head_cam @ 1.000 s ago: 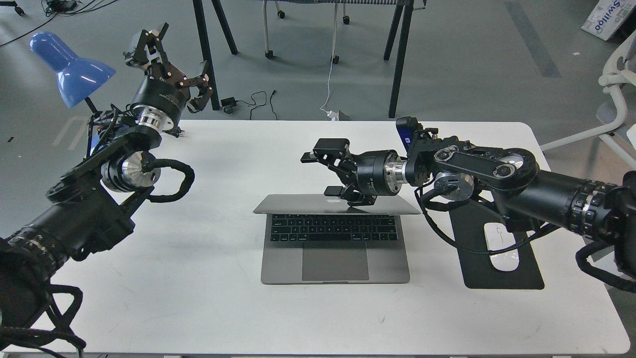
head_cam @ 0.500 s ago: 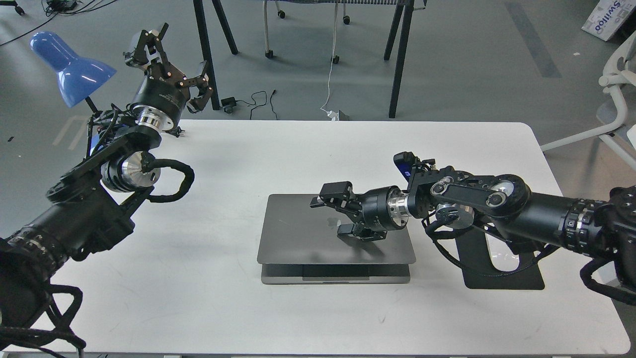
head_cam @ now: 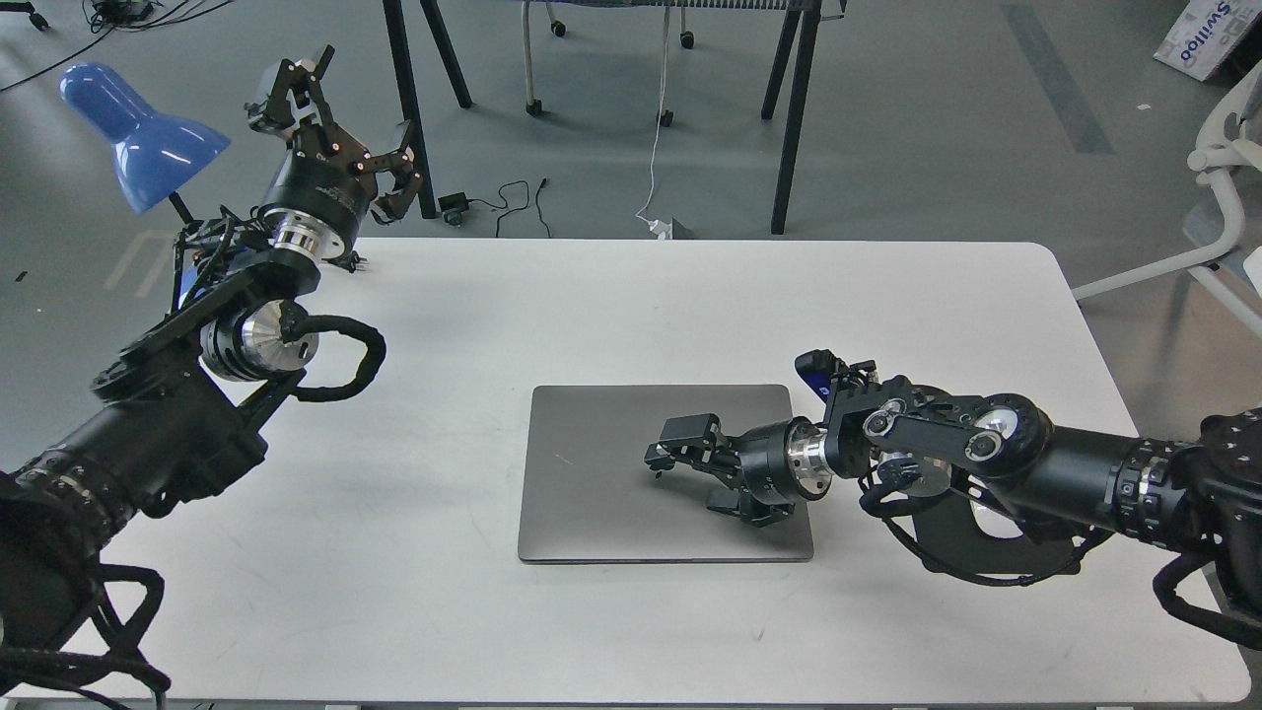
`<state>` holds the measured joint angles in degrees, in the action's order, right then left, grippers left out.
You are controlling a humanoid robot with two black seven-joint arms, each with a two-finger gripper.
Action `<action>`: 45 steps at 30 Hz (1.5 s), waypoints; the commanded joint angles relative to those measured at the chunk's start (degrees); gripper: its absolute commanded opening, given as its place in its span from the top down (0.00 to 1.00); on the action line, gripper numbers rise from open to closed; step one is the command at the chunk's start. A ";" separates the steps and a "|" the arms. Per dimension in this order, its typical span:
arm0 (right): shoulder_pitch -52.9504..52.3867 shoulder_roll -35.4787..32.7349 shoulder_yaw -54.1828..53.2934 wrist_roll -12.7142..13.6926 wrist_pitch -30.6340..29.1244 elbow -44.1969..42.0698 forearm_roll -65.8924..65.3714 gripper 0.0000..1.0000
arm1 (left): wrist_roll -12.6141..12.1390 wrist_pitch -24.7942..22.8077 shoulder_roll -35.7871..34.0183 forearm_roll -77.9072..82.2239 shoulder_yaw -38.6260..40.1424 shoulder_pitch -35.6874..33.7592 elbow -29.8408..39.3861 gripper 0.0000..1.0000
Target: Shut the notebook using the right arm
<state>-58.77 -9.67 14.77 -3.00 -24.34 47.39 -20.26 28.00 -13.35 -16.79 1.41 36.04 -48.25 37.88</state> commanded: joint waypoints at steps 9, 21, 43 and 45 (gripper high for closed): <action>-4.86 -0.35 -9.57 -0.07 0.17 -2.30 0.22 0.00 | 0.00 0.08 0.00 0.00 0.00 0.00 0.00 0.00; -6.97 -0.27 -42.78 -0.51 6.67 -12.93 0.48 0.00 | 0.00 -0.01 0.00 0.09 0.00 0.00 0.00 0.00; 6.56 -0.53 -79.81 -0.95 -3.25 -7.40 12.17 0.00 | 0.00 -0.01 -0.17 0.09 0.00 0.00 0.09 0.00; 7.96 -0.44 -79.98 -1.04 -3.26 -7.32 12.26 0.00 | 0.00 -0.01 0.00 0.09 0.00 0.00 0.09 0.00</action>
<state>-52.60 -10.14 -64.82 -3.95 -27.07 39.97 -8.63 28.00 -13.37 -16.79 1.50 36.03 -48.28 37.91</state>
